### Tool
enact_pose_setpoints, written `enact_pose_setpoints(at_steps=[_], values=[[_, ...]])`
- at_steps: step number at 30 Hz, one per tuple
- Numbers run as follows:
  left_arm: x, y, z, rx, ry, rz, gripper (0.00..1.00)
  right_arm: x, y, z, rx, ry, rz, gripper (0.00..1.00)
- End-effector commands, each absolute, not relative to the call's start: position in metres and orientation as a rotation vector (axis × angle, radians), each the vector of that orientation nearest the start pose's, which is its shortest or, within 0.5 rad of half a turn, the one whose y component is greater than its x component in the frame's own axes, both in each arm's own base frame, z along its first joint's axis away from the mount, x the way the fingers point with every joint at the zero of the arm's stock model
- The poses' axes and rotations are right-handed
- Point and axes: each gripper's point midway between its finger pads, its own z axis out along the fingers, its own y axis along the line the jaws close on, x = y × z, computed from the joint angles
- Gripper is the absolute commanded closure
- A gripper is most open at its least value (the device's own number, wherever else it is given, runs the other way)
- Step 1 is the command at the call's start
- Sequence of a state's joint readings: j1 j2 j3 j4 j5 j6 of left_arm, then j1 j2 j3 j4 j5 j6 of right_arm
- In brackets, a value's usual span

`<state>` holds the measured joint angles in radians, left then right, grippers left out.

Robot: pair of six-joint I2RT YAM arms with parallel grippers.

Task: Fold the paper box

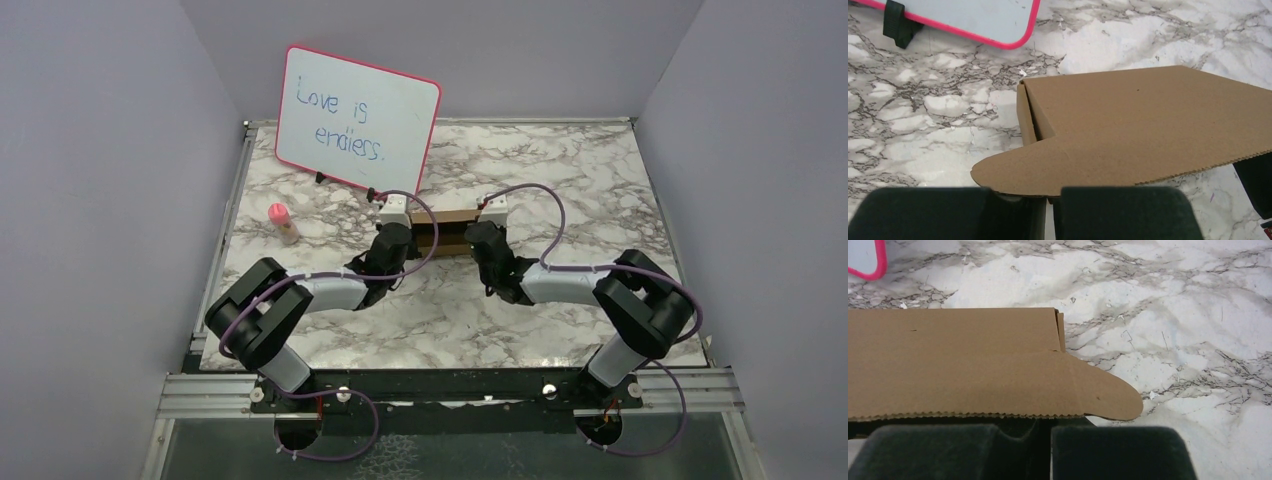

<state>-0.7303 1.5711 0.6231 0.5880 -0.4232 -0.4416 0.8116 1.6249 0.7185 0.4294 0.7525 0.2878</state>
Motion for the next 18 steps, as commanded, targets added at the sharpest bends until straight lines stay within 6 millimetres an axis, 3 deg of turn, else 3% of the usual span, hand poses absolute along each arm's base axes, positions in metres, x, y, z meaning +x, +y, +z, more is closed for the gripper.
enact_pose_setpoints(at_steps=[1,5,10,18], values=[[0.338,-0.247,0.090,0.000,1.933,-0.442,0.91,0.349,0.221,0.089,-0.065,1.912,0.030,0.95],[0.333,-0.248,0.084,-0.002,1.948,-0.453,0.83,0.344,0.218,0.086,-0.064,1.922,0.043,0.91],[0.327,-0.245,0.091,-0.012,1.936,-0.481,0.69,0.337,0.217,0.093,-0.064,1.918,0.086,0.81],[0.304,-0.233,0.093,-0.029,1.954,-0.533,0.52,0.321,0.205,0.099,-0.042,1.935,0.119,0.51]])
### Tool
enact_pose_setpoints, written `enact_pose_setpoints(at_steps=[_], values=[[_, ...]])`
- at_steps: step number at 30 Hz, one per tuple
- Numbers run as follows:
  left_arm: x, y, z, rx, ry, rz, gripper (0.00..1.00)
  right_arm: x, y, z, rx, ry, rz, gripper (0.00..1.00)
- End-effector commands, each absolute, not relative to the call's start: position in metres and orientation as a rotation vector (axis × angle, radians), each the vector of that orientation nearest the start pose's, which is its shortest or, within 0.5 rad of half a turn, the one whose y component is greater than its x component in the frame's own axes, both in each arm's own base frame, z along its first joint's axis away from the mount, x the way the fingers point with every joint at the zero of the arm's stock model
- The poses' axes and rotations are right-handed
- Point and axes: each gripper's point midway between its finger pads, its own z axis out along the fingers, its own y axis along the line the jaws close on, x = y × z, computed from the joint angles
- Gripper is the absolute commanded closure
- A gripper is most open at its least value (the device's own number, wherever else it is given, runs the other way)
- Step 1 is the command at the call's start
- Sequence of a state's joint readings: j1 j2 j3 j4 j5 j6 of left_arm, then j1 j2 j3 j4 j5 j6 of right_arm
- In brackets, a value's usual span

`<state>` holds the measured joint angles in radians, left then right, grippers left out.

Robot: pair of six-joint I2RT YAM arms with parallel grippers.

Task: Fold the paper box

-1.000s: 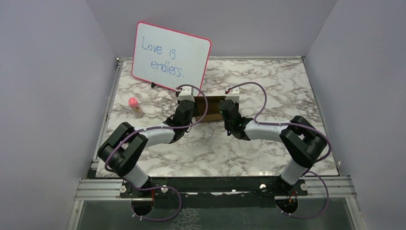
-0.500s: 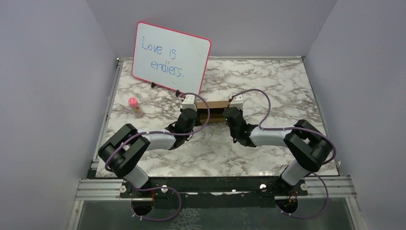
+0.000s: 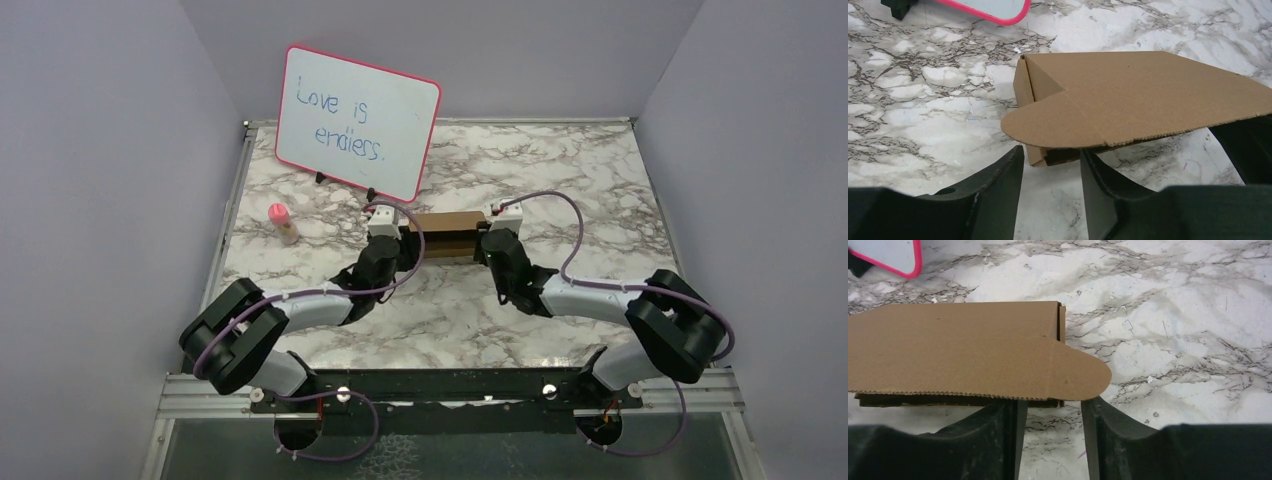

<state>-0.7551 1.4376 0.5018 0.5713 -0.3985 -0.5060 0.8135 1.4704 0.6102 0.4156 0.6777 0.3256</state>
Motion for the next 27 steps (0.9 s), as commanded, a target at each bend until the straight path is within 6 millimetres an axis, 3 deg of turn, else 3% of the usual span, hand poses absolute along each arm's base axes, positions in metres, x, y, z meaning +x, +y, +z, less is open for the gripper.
enact_pose_setpoints(at_steps=[1,6,10,12,15,19,24,27], values=[[0.298,-0.232,0.092,-0.032,1.962,-0.552,0.50,0.317,0.203,0.100,-0.040,1.939,0.125,0.48],[0.269,-0.221,0.092,-0.056,2.001,-0.634,0.41,0.297,0.190,0.116,-0.027,1.944,0.185,0.36],[0.263,-0.196,0.116,-0.101,1.991,-0.556,0.24,0.285,0.187,0.142,-0.062,1.904,0.256,0.26],[0.266,-0.185,0.140,-0.122,1.941,-0.522,0.13,0.285,0.185,0.156,-0.084,1.875,0.252,0.21],[0.274,-0.170,0.178,-0.173,1.832,-0.494,0.02,0.291,0.188,0.173,-0.141,1.863,0.220,0.20],[0.291,-0.158,0.205,-0.226,1.761,-0.464,0.01,0.309,0.194,0.188,-0.125,1.852,0.244,0.20],[0.320,-0.170,0.208,-0.174,1.816,-0.533,0.01,0.338,0.198,0.202,-0.087,1.861,0.278,0.19],[0.341,-0.178,0.203,-0.138,1.856,-0.607,0.03,0.355,0.203,0.193,-0.085,1.890,0.302,0.19]])
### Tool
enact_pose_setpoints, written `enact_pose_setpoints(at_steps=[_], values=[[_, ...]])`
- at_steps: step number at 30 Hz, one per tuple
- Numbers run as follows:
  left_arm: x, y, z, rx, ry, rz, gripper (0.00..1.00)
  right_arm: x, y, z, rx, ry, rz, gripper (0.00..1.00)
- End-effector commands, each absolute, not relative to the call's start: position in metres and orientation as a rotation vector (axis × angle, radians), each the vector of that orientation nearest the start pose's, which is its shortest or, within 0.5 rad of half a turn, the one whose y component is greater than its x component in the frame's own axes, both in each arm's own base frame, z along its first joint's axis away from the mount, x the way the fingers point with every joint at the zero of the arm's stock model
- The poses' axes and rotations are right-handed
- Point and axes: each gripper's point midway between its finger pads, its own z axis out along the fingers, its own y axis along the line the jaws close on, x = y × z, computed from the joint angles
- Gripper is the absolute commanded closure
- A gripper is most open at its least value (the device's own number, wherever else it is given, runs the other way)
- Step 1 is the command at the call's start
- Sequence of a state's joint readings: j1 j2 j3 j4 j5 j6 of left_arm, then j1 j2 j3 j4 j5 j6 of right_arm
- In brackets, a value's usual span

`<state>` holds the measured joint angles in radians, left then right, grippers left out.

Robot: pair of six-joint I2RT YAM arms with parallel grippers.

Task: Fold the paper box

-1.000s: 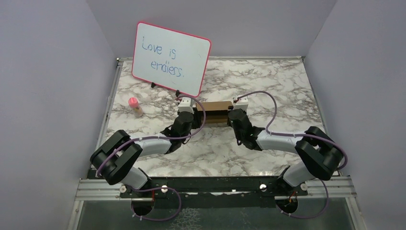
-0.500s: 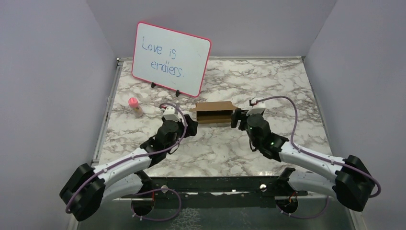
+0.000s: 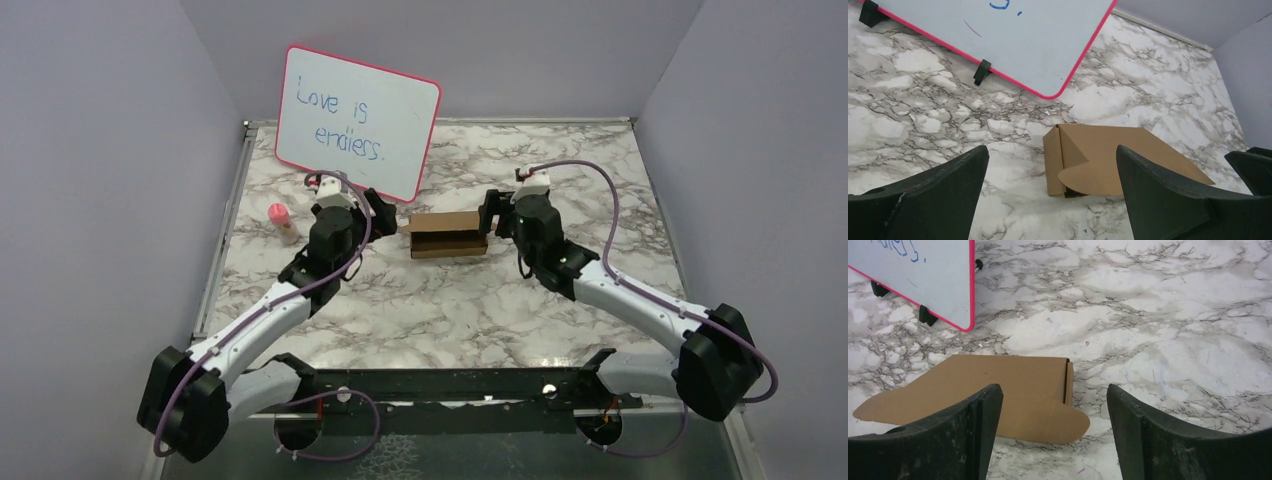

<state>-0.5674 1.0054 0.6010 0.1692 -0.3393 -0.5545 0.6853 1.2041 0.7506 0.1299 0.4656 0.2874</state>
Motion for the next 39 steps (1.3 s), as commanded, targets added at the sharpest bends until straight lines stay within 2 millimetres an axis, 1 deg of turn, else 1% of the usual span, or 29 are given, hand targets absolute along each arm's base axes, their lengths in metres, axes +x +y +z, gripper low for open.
enact_pose_setpoints(at_steps=[1,4,7,9,12,15,17,20,26,32,36,39], values=[[0.346,-0.183,0.200,-0.127,1.864,-0.637,0.05,0.359,0.205,0.188,-0.081,1.907,0.315,0.19],[0.357,-0.201,0.187,-0.085,1.907,-0.713,0.10,0.367,0.207,0.169,-0.071,1.949,0.320,0.19],[0.361,-0.219,0.171,-0.030,1.975,-0.776,0.17,0.368,0.207,0.149,-0.089,1.997,0.306,0.20],[0.359,-0.227,0.160,-0.015,2.002,-0.813,0.23,0.366,0.206,0.137,-0.096,2.020,0.301,0.21],[0.355,-0.232,0.146,-0.006,2.031,-0.850,0.29,0.359,0.203,0.123,-0.101,2.044,0.305,0.22],[0.348,-0.236,0.125,0.012,2.091,-0.874,0.36,0.352,0.202,0.111,-0.105,2.068,0.314,0.25],[0.339,-0.237,0.109,0.011,2.135,-0.894,0.41,0.349,0.201,0.104,-0.102,2.079,0.315,0.26],[0.331,-0.233,0.092,0.001,2.173,-0.885,0.44,0.345,0.200,0.098,-0.101,2.085,0.326,0.27],[0.329,-0.226,0.074,-0.002,2.206,-0.832,0.49,0.338,0.203,0.082,-0.098,2.106,0.361,0.32],[0.325,-0.223,0.052,-0.002,2.255,-0.804,0.57,0.327,0.197,0.052,-0.092,2.165,0.347,0.38],[0.317,-0.215,0.039,-0.016,2.278,-0.774,0.57,0.321,0.195,0.043,-0.087,2.183,0.356,0.40],[0.313,-0.209,0.036,-0.035,2.277,-0.751,0.56,0.316,0.195,0.038,-0.083,2.191,0.367,0.40]])
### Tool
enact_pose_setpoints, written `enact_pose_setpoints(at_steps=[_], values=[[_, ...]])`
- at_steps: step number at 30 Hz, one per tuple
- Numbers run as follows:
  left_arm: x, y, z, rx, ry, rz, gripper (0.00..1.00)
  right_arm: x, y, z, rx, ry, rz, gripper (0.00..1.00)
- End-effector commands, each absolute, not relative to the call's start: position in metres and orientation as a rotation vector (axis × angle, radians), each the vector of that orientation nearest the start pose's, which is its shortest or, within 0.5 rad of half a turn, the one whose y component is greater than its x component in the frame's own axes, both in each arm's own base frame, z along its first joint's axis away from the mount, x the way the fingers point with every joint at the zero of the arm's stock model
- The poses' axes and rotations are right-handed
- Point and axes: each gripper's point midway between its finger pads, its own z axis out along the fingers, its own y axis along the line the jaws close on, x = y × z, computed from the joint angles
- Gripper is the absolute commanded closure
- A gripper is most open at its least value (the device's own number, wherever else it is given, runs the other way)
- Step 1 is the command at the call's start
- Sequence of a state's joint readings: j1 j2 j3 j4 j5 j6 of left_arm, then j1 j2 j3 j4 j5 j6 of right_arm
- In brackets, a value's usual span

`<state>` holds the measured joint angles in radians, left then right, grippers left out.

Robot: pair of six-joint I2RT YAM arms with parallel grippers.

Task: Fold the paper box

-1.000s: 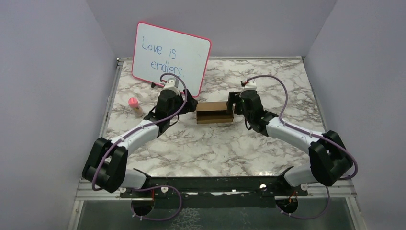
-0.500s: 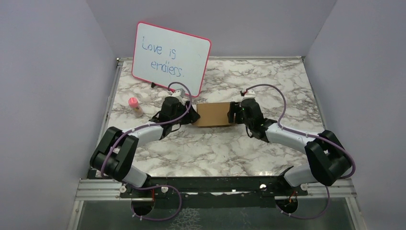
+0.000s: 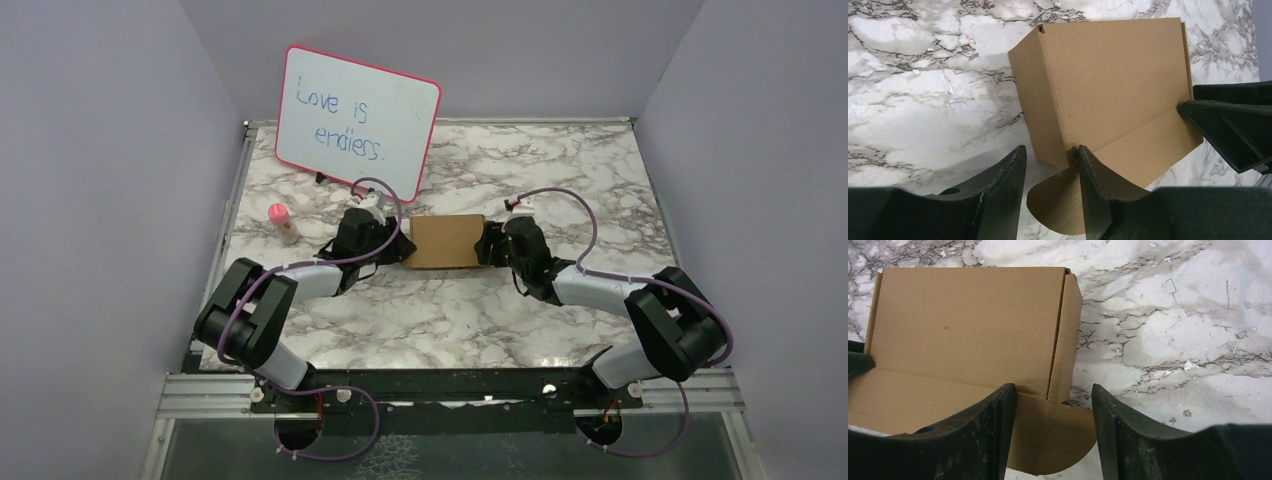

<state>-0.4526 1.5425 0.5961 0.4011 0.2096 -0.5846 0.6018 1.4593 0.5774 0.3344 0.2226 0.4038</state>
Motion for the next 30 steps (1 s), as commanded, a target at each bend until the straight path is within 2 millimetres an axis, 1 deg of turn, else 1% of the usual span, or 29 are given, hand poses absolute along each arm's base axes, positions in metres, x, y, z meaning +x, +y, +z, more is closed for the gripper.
enact_pose_setpoints(at_steps=[1,4,6,9,11,16,18,21,22,24,25,27,30], values=[[0.312,-0.208,0.036,-0.042,2.271,-0.748,0.56,0.315,0.195,0.036,-0.084,2.194,0.372,0.40],[0.313,-0.206,0.043,-0.060,2.243,-0.749,0.51,0.314,0.199,0.040,-0.092,2.187,0.402,0.42],[0.316,-0.205,0.055,-0.065,2.205,-0.753,0.47,0.316,0.202,0.054,-0.114,2.154,0.426,0.42],[0.321,-0.201,0.077,-0.083,2.136,-0.747,0.37,0.320,0.208,0.078,-0.169,2.097,0.447,0.37],[0.324,-0.196,0.092,-0.094,2.088,-0.736,0.31,0.319,0.212,0.090,-0.211,2.083,0.464,0.35],[0.326,-0.181,0.120,-0.146,2.013,-0.712,0.15,0.318,0.216,0.105,-0.256,2.069,0.481,0.29],[0.324,-0.179,0.127,-0.155,1.998,-0.723,0.12,0.318,0.216,0.112,-0.289,2.048,0.477,0.29],[0.322,-0.179,0.130,-0.163,1.995,-0.736,0.10,0.320,0.218,0.123,-0.338,2.008,0.472,0.28],[0.322,-0.179,0.129,-0.173,1.998,-0.738,0.09,0.320,0.222,0.128,-0.351,1.996,0.493,0.27],[0.327,-0.179,0.126,-0.197,2.003,-0.747,0.07,0.318,0.240,0.136,-0.441,1.967,0.569,0.28],[0.331,-0.180,0.126,-0.200,2.005,-0.759,0.07,0.317,0.248,0.140,-0.478,1.959,0.607,0.29],[0.341,-0.185,0.125,-0.195,2.014,-0.776,0.07,0.317,0.260,0.142,-0.557,1.947,0.650,0.31],[0.356,-0.199,0.120,-0.153,2.053,-0.812,0.07,0.318,0.268,0.141,-0.638,1.932,0.644,0.32]])
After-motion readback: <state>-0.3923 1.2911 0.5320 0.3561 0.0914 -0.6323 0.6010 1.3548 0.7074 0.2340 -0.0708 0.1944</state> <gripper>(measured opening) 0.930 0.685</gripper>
